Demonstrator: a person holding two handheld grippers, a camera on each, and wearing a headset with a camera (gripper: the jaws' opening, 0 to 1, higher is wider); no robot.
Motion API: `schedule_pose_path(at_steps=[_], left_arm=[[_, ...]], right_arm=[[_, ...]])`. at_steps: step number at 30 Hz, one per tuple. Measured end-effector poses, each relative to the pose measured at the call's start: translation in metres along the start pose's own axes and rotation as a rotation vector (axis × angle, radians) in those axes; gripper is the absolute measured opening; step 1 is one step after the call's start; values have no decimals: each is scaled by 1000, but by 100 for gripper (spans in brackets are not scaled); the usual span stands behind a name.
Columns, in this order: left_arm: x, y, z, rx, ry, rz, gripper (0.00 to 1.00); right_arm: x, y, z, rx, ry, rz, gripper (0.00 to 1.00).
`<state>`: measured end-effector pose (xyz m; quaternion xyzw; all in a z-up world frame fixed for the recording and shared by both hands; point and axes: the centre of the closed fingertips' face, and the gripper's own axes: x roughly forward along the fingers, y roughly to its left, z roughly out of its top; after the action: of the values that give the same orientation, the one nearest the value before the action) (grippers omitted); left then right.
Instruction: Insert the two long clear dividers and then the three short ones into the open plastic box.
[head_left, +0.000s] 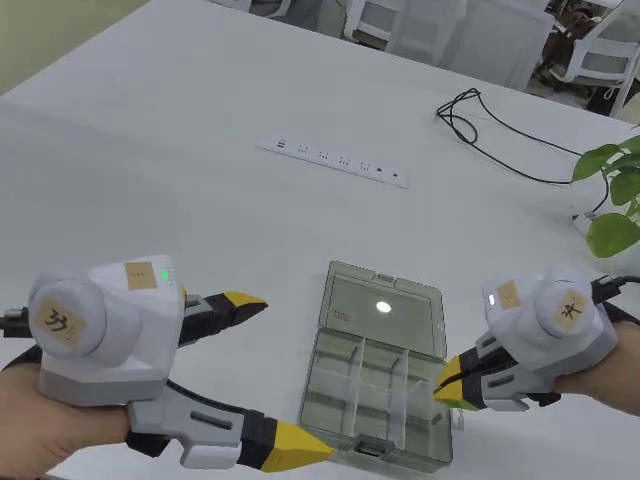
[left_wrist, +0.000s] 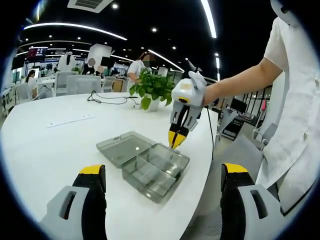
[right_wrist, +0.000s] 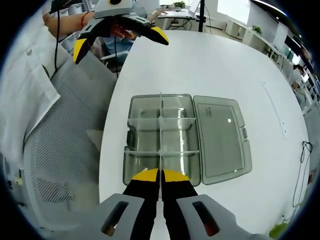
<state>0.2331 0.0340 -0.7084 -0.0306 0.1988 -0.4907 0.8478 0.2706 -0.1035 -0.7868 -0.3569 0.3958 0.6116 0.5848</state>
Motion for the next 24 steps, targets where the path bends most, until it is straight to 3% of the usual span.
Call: schedule_pose_path(at_steps=[12, 24], left_arm=[[2, 0, 0, -2, 3, -3, 98], [3, -1, 0, -4, 3, -5, 98]], right_arm=[[6, 1, -2, -32, -8, -19, 3], [21, 0, -7, -47, 18, -29, 3]])
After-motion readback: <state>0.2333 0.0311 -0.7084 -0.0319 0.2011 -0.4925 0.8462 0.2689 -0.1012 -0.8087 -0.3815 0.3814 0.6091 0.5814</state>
